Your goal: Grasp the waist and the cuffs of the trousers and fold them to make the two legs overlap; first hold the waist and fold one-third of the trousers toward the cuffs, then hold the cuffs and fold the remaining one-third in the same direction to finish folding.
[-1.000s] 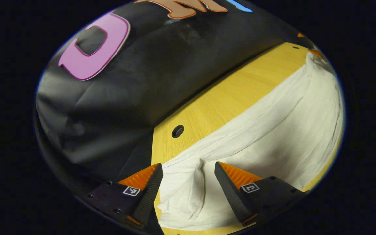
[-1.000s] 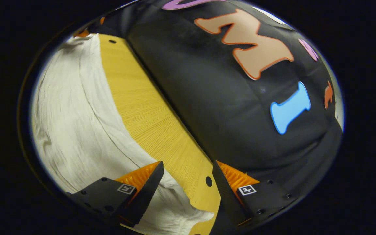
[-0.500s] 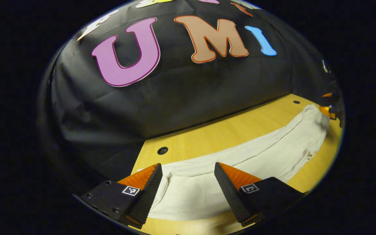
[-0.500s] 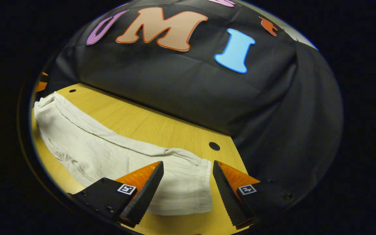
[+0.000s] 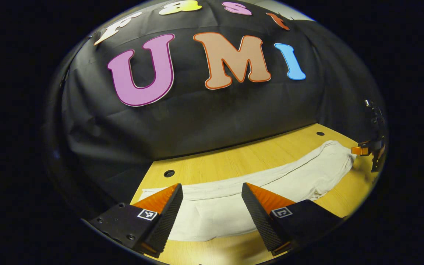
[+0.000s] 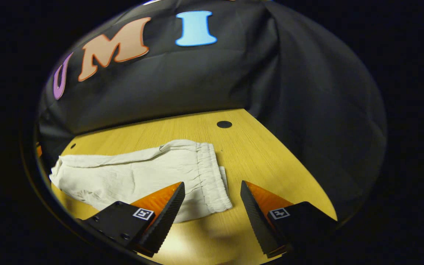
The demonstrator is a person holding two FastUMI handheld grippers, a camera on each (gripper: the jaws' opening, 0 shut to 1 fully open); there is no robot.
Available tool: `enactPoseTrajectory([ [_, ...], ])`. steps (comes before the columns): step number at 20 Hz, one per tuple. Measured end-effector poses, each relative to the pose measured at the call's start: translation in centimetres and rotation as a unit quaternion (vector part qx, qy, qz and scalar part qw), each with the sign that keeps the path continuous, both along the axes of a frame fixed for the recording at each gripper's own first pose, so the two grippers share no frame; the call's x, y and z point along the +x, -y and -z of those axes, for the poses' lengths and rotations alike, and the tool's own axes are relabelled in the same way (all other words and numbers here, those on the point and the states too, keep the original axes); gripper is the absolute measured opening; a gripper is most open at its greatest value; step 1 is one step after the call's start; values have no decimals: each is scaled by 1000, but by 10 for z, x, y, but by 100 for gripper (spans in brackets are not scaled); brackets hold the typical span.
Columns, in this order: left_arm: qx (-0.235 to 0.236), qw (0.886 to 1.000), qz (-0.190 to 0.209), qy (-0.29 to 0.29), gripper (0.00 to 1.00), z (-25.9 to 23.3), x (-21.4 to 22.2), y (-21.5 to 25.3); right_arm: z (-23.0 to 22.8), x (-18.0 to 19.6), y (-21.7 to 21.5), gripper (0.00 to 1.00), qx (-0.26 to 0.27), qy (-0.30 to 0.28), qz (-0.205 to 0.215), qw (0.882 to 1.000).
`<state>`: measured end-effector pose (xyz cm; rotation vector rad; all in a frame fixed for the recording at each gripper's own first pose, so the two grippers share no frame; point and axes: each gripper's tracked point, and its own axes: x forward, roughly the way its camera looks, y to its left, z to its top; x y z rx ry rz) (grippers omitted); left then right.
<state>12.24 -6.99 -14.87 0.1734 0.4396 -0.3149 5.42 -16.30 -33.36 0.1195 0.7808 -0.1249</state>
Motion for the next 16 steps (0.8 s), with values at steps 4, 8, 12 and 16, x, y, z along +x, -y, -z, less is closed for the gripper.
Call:
enactPoseTrajectory([
  [4, 7, 1000, -16, -6, 96, 0, -17, -2, 20, -8, 6, 96, 65, -25, 57, 996],
  [8, 9, 1000, -28, -5, 96, -3, -33, -2, 36, -14, -9, 96, 138, -52, 87, 985],
  [12, 12, 999, -39, -3, 96, -8, -45, 1, 46, -17, -7, 82, 138, -68, 97, 983],
  [16, 10, 999, -50, -5, 100, -8, -59, 5, 56, -16, -6, 39, 183, -96, 119, 971],
])
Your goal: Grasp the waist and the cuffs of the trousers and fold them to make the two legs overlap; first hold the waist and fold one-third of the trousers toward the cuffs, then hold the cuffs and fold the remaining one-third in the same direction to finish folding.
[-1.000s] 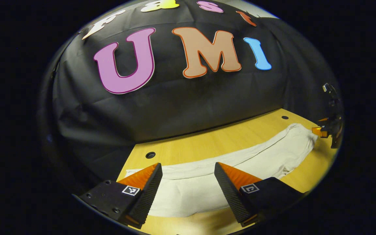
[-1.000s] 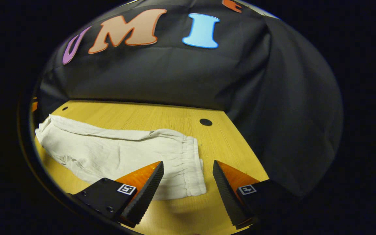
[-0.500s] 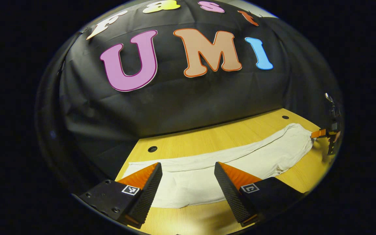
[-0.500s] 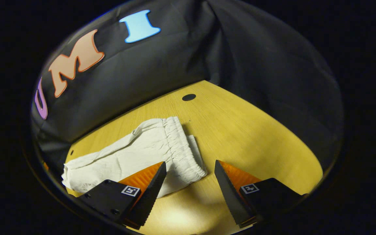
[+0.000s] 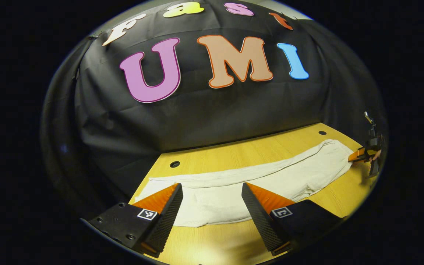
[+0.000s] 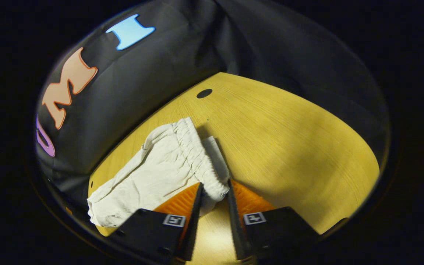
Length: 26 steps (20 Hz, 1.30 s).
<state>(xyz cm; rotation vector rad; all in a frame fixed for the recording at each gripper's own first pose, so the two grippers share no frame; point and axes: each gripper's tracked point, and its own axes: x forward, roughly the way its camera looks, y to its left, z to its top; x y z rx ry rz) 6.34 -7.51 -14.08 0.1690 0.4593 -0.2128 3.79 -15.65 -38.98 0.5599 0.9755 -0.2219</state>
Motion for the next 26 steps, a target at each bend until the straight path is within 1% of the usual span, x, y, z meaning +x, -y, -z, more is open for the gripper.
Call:
enactPoseTrajectory([
  [1, 0, 1000, -2, 0, 96, 0, -3, 0, -2, 0, 3, 28, 6, 3, 5, 1000],
  [2, -1, 1000, -2, 2, 96, -2, -4, 2, -3, 2, 6, 17, 1, 8, 1, 1000],
  [5, 0, 1000, 0, 6, 96, -6, -2, 3, -10, 0, 8, 17, -11, 7, -6, 1000],
  [8, -3, 1000, 6, 16, 96, -10, 7, 2, -19, 4, 13, 17, -23, 6, 29, 999],
  [10, -8, 1000, 9, 19, 96, -12, 12, -2, -29, 5, 8, 17, -26, 14, 48, 998],
  [12, -13, 1000, 10, 18, 96, -12, 15, -8, -50, 13, 3, 17, -26, 37, 50, 998],
  [14, -17, 1000, 14, 19, 96, -13, 17, -15, -80, 14, 0, 17, -38, 61, 33, 997],
  [17, -16, 1000, 17, 16, 96, -11, 24, -31, -136, 2, -19, 17, -41, 99, 8, 994],
  [20, -32, 999, 14, 17, 96, -13, 29, -45, -179, 2, -25, 17, -46, 131, -25, 990],
  [24, -38, 999, 9, 11, 96, -5, 31, -68, -223, 2, -30, 17, -45, 159, -67, 984],
  [26, -47, 999, 2, 6, 96, 0, 31, -80, -250, 9, -33, 17, -52, 169, -90, 980],
])
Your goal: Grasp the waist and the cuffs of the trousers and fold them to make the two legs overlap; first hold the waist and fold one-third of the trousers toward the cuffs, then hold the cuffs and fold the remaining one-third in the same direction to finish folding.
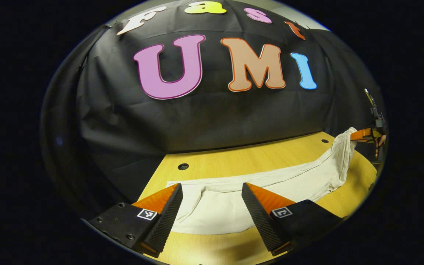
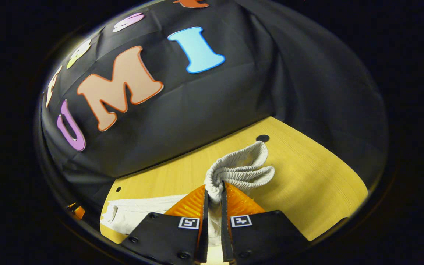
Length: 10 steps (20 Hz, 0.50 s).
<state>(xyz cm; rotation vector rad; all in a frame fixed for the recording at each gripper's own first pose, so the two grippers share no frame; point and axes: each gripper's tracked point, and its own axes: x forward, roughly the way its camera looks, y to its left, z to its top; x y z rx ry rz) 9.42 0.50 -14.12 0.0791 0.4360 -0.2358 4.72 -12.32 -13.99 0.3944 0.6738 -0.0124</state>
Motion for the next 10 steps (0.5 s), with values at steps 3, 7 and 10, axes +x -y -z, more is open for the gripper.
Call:
enactPoseTrajectory([
  [3, -7, 1000, -12, -8, 96, 6, -3, -21, -25, -1, -3, 17, -4, 10, -29, 1000],
  [7, -6, 999, -30, -12, 97, 11, -6, -51, -31, -2, -2, 17, 4, 21, -57, 998],
  [10, -8, 999, -43, -18, 96, 16, -10, -71, -40, -3, 3, 16, 14, 26, -76, 997],
])
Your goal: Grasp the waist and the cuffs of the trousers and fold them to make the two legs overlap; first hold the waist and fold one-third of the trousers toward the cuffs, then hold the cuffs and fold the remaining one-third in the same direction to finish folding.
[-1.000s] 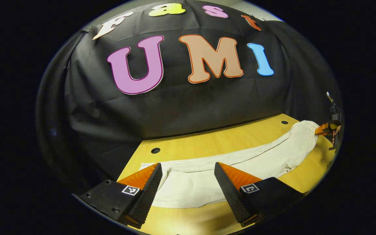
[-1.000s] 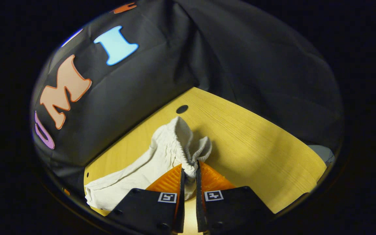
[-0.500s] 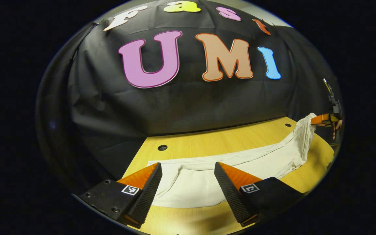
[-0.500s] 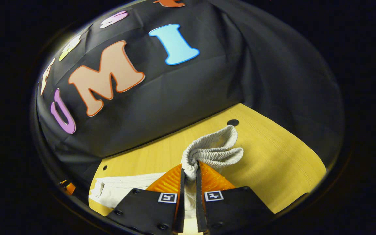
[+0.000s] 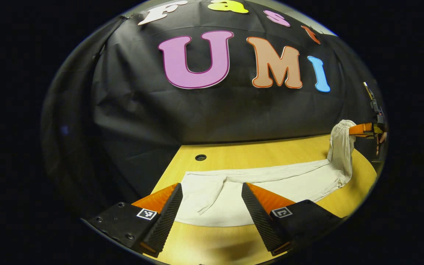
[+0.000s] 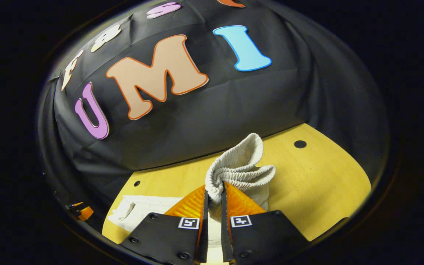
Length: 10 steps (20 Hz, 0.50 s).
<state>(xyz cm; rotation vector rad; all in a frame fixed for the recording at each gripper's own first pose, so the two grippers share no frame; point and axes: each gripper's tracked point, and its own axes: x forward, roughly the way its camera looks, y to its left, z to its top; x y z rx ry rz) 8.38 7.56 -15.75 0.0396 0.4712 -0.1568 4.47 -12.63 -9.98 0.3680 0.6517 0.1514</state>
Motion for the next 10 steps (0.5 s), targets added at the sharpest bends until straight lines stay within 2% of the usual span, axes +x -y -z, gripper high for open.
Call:
enactPoseTrajectory([
  [8, 10, 999, -23, -21, 96, 16, -21, -42, 3, 1, 2, 17, -7, -27, -78, 997],
  [9, 13, 999, -25, -24, 100, 19, -23, -48, 3, 0, 2, 17, -11, -34, -87, 996],
  [10, 17, 999, -28, -29, 96, 22, -27, -52, 6, -2, 1, 17, -16, -41, -97, 994],
])
